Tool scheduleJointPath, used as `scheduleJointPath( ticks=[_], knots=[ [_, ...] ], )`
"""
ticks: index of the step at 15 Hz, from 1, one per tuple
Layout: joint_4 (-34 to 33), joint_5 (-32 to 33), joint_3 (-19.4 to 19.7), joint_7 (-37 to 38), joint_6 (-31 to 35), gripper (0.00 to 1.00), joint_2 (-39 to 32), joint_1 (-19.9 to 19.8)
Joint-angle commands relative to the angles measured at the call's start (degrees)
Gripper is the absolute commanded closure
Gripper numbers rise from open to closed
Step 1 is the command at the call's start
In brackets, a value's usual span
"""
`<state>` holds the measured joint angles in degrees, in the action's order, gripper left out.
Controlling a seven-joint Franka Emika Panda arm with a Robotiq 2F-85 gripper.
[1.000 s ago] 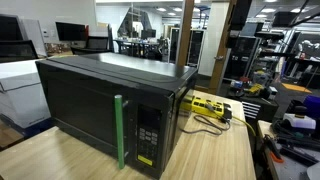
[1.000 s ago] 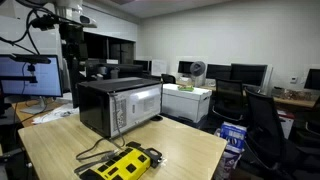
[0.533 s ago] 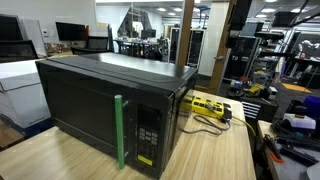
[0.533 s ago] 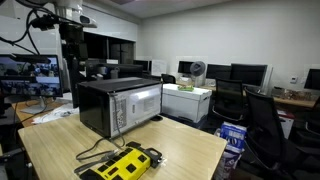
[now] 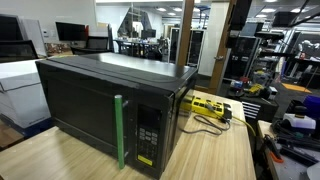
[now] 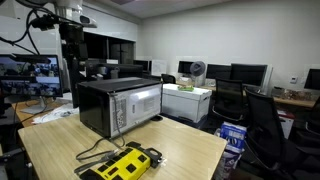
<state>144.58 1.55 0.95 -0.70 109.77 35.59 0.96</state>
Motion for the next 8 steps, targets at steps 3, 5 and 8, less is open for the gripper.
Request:
scheduleJointPath(
  ticks=[3, 5, 8],
  knots=[
    [-0.18, -0.30, 0.12, -0.80, -0.72, 0.00, -0.18, -0.30],
    [0.16, 0.56, 1.22, -2.51, -0.45, 0.00, -0.15, -0.81],
    [0.58, 1.80, 4.12, -7.96, -0.34, 0.00, -0.08, -1.05]
  ],
)
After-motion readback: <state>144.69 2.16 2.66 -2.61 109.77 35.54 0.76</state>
